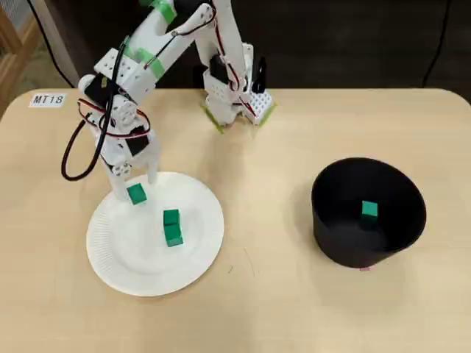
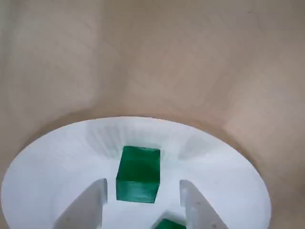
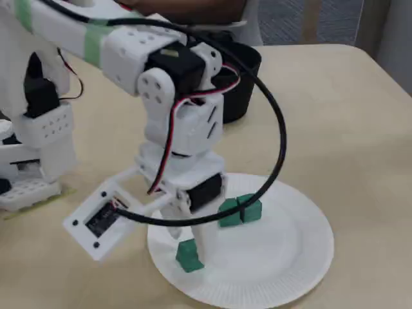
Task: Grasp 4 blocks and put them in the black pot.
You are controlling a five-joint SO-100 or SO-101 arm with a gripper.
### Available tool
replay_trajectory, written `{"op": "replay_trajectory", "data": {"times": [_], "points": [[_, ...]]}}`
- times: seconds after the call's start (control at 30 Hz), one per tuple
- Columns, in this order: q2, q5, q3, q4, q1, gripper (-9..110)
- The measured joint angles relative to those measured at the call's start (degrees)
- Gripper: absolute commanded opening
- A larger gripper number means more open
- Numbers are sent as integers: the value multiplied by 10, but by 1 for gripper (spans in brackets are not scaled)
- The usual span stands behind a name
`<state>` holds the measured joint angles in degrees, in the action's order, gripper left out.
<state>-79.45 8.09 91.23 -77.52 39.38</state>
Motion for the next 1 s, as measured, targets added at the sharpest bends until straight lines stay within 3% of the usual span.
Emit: {"op": "replay_trajectory", "data": {"times": [0.33,0.47,1.0], "points": [[27,17,0,54,-6,13],[40,21,-1,76,-7,-2],[53,-14,-124,67,-58,-2]]}}
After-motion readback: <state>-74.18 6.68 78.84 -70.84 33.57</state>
